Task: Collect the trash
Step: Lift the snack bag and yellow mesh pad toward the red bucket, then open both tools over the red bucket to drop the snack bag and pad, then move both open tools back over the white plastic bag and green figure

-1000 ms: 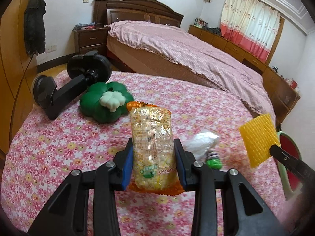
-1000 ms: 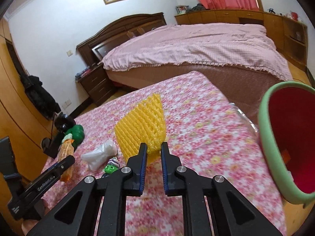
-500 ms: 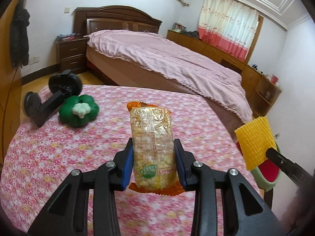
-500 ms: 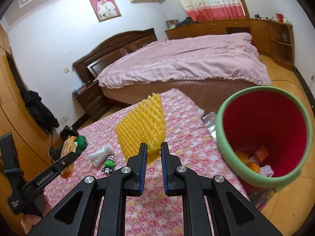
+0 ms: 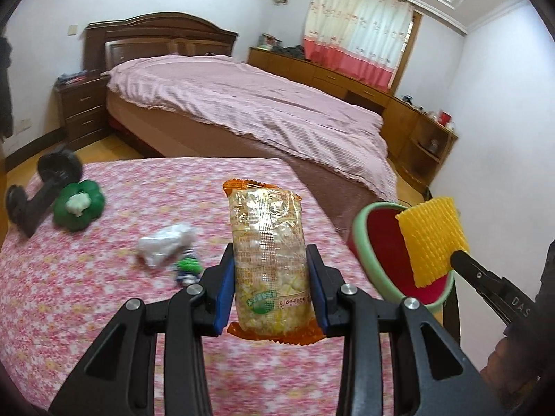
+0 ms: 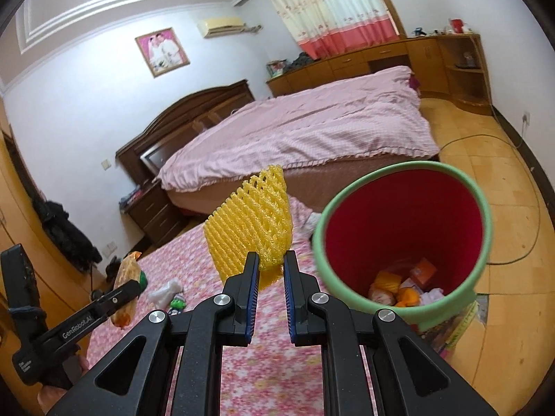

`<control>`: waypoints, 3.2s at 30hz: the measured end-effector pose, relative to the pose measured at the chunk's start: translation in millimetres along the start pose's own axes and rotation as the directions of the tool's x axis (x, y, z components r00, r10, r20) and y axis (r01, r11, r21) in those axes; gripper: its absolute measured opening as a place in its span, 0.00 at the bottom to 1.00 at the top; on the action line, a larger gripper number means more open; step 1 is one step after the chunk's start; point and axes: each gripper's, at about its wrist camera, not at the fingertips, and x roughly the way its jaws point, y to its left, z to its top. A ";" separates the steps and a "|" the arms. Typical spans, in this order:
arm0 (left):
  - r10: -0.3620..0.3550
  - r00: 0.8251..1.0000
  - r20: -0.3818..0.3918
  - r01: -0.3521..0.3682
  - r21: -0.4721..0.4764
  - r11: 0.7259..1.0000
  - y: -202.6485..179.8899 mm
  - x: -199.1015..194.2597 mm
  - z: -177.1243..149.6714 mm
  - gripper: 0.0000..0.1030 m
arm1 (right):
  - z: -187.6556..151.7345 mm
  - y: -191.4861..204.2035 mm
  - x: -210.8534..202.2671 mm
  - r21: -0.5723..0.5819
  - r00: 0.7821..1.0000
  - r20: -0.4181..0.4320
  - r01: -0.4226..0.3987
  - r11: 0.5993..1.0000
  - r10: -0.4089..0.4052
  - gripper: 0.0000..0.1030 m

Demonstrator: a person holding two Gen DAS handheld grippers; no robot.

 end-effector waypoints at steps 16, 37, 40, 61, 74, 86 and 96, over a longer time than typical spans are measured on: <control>-0.121 0.988 -0.092 0.133 0.147 0.980 -101.5 48.4 3.3 0.37 | 8.9 -71.1 -16.7 0.125 0.993 0.027 0.106 0.986 -0.111 0.13; -0.198 0.951 -0.237 0.252 0.227 0.941 -167.7 132.0 -21.5 0.37 | 5.5 -128.5 -1.8 0.186 0.977 -0.015 0.213 0.959 -0.214 0.15; -0.196 0.949 -0.245 0.255 0.235 0.938 -170.7 135.4 -23.3 0.37 | 4.4 -131.0 1.1 0.188 0.977 -0.022 0.213 0.959 -0.213 0.16; -0.159 0.963 -0.219 0.204 0.201 0.958 -146.7 123.1 -17.5 0.37 | 4.3 -128.1 9.3 0.184 0.979 -0.060 0.202 0.962 -0.194 0.29; -0.065 0.984 -0.164 0.090 0.149 0.985 -94.0 92.0 -7.2 0.37 | 6.0 -100.2 4.9 0.152 0.988 -0.047 0.152 0.977 -0.146 0.39; 0.059 0.993 -0.103 -0.049 0.097 0.994 -20.2 65.3 6.2 0.37 | 7.5 -65.9 11.9 0.106 0.991 -0.070 0.119 0.987 -0.112 0.44; 0.175 0.978 -0.110 -0.169 0.057 0.984 48.9 57.8 16.2 0.37 | 3.8 -32.0 30.6 0.058 0.989 -0.111 0.101 0.993 -0.094 0.49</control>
